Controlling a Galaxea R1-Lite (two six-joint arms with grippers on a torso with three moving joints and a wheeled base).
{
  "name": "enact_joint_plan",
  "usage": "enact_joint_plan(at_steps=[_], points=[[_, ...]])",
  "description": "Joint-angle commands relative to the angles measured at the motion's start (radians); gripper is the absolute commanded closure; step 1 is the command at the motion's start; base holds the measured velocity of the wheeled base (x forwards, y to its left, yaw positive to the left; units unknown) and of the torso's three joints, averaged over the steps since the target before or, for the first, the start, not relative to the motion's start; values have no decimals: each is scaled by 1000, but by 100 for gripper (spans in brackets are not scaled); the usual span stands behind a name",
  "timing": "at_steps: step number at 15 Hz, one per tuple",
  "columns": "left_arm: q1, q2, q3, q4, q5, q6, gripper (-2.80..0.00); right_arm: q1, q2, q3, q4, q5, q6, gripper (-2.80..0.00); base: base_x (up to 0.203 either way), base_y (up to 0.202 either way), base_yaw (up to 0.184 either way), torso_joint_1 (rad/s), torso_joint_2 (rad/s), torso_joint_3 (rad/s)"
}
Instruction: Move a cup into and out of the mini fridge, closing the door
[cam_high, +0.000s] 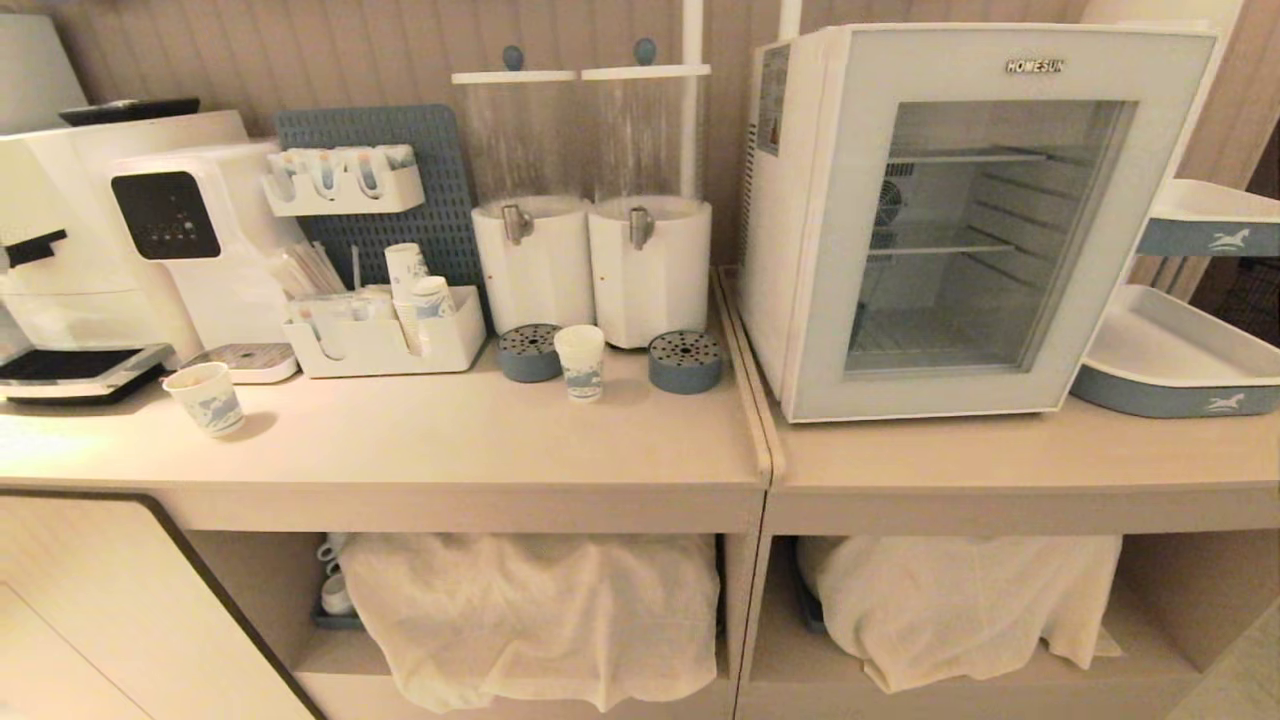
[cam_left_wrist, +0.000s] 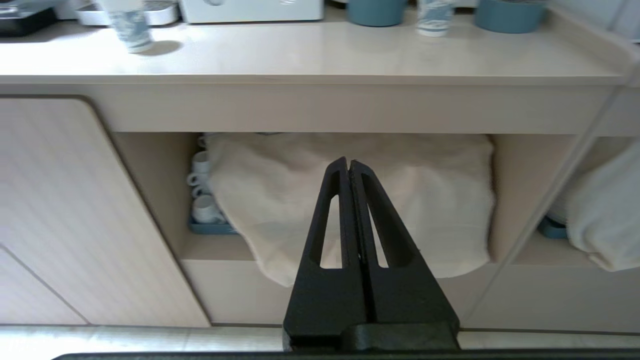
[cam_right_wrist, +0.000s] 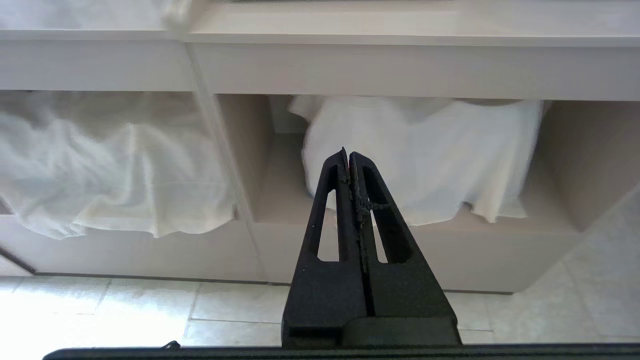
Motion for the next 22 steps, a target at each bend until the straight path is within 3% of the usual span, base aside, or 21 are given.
enact_joint_plan(at_steps=[1, 22], points=[[0, -2, 0, 0, 0, 0, 0, 0, 2, 0, 1, 0, -1, 0, 0, 189, -1, 3, 3, 7], [0, -2, 0, 0, 0, 0, 0, 0, 2, 0, 1, 0, -1, 0, 0, 190, 0, 3, 3, 2]])
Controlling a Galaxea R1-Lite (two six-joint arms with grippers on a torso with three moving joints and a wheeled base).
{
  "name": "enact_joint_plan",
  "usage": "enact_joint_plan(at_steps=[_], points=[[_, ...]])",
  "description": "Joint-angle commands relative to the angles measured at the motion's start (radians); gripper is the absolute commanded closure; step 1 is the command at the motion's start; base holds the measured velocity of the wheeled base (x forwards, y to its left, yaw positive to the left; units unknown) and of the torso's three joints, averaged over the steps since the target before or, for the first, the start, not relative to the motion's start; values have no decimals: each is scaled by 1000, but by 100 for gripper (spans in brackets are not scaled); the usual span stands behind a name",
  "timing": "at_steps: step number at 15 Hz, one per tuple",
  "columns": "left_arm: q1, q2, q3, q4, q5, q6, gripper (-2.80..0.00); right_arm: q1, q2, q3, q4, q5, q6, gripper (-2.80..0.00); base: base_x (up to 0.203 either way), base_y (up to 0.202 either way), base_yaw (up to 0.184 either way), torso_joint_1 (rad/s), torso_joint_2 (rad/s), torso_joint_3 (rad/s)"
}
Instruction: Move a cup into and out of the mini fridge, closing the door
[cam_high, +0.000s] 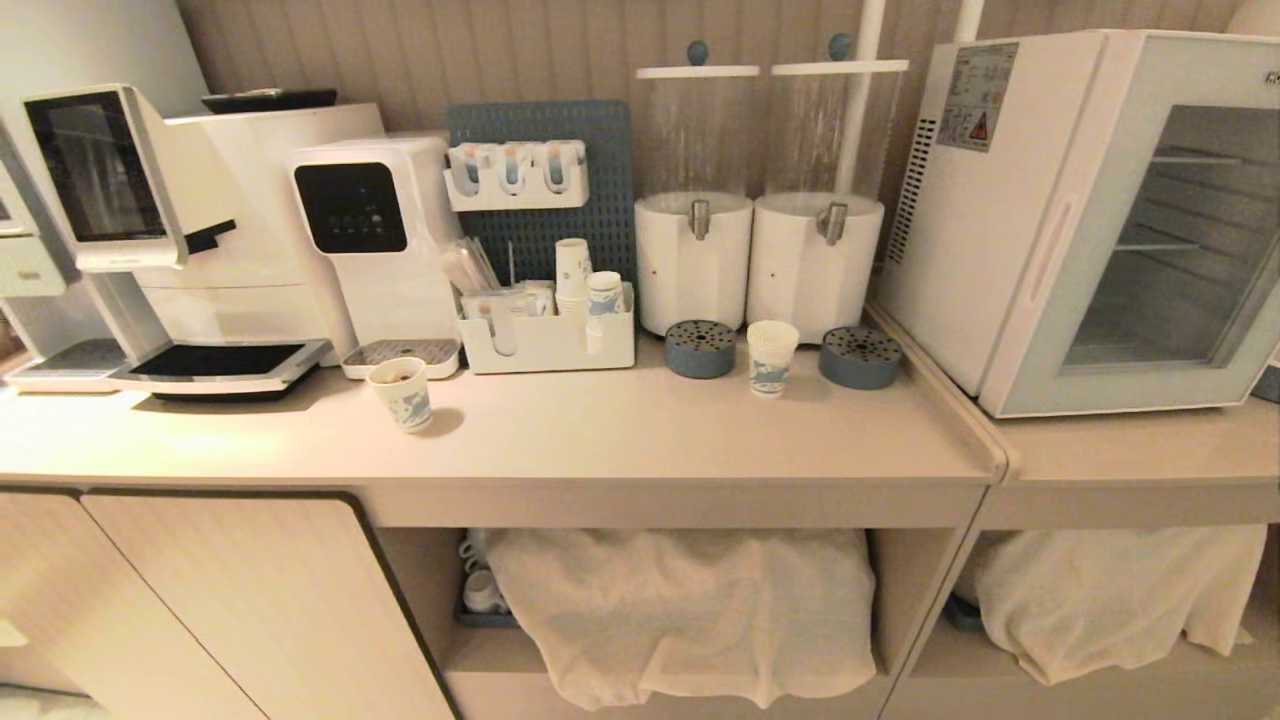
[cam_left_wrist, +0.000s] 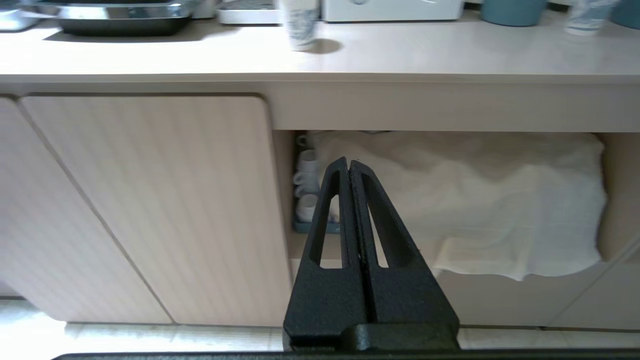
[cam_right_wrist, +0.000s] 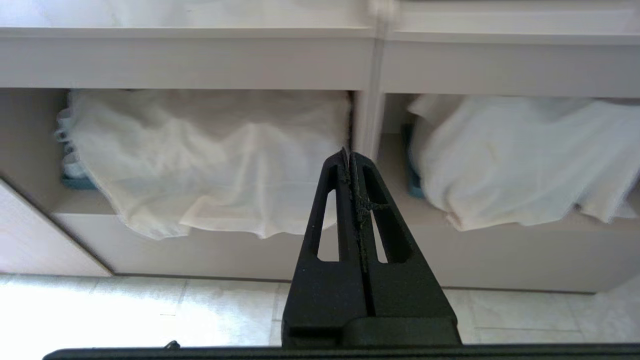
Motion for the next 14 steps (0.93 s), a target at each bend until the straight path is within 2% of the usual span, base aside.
enact_joint_plan(at_steps=[1, 4, 14], points=[[0, -2, 0, 0, 0, 0, 0, 0, 2, 0, 1, 1, -1, 0, 0, 188, 0, 1, 2, -1], [0, -2, 0, 0, 0, 0, 0, 0, 2, 0, 1, 1, -1, 0, 0, 121, 0, 2, 3, 1], [0, -2, 0, 0, 0, 3, 0, 0, 0, 0, 1, -3, 13, 0, 0, 0, 0, 0, 0, 0]])
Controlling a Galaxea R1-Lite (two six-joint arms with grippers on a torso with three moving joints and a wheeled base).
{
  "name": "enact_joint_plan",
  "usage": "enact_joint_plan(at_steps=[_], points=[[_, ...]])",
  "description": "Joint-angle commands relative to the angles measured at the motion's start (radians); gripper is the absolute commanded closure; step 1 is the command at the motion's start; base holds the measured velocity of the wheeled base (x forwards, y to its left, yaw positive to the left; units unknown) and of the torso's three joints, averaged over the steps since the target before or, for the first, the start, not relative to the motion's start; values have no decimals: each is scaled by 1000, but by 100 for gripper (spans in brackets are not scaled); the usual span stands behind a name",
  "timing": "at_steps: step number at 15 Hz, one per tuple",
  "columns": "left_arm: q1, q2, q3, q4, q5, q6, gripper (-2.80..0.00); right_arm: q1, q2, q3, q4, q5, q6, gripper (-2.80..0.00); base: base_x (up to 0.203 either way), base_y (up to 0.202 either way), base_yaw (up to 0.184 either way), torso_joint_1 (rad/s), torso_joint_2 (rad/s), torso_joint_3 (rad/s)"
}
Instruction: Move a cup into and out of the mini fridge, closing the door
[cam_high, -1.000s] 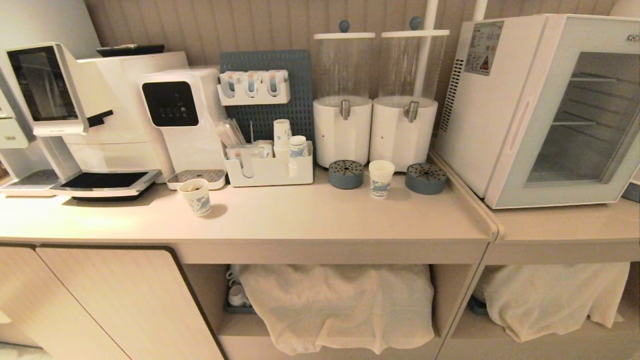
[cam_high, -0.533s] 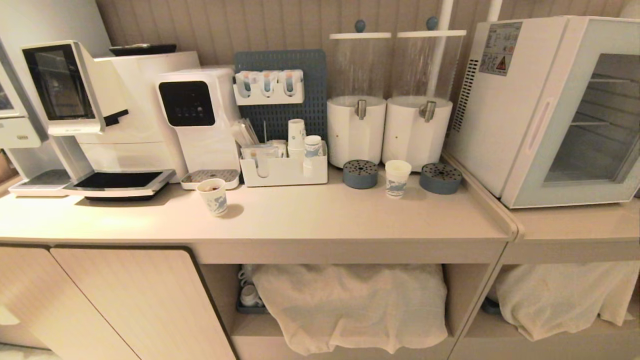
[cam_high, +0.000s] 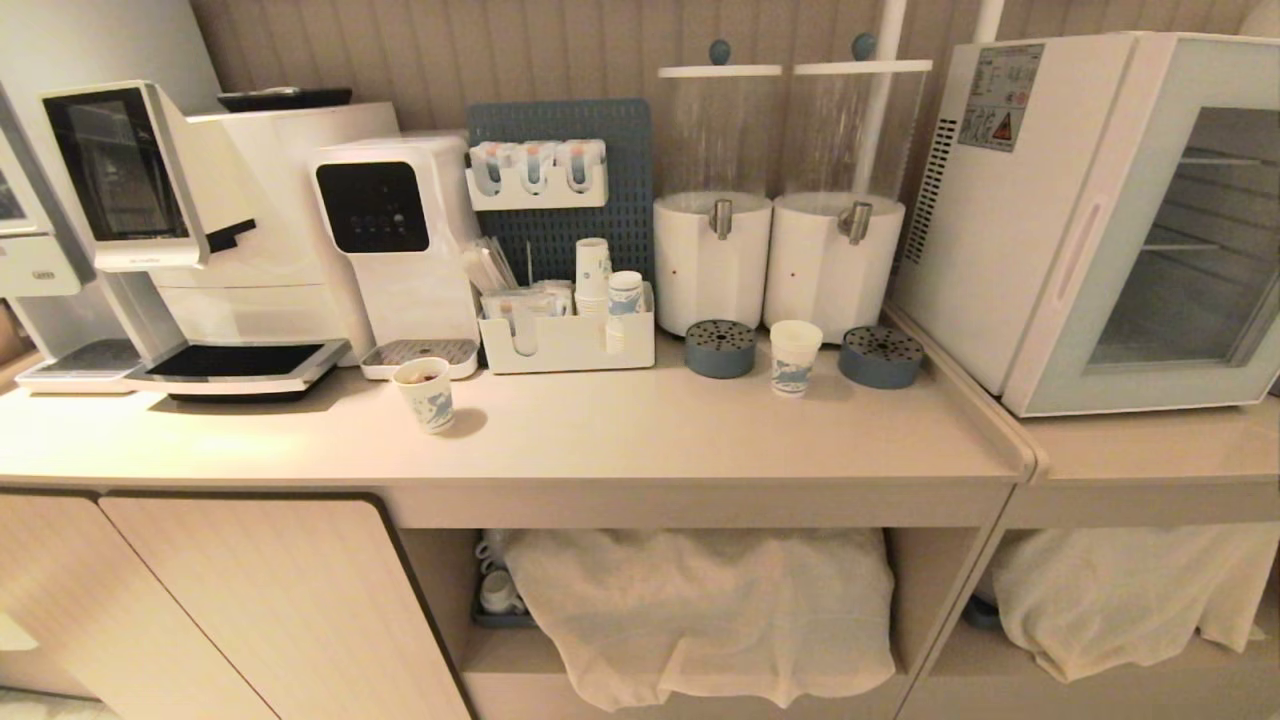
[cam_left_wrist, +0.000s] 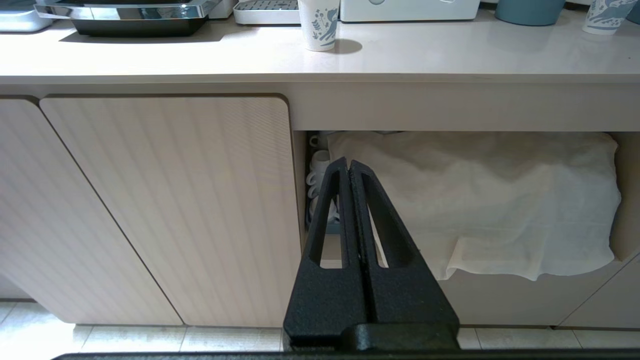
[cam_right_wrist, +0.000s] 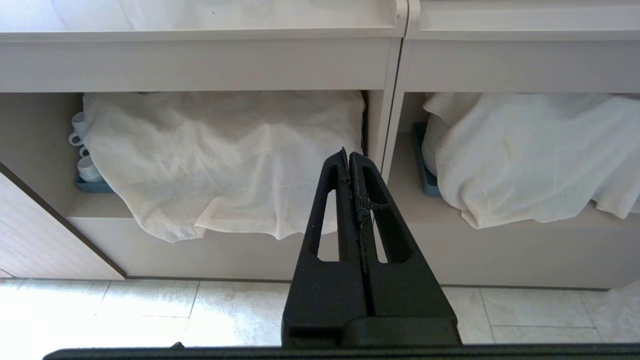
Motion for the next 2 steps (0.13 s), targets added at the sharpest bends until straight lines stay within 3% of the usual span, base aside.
enact_joint_plan(at_steps=[1, 2], points=[[0, -2, 0, 0, 0, -1, 0, 0, 0, 0, 1, 0, -1, 0, 0, 0, 0, 0, 0, 0], [0, -2, 0, 0, 0, -1, 0, 0, 0, 0, 1, 2, -1, 0, 0, 0, 0, 0, 0, 0]])
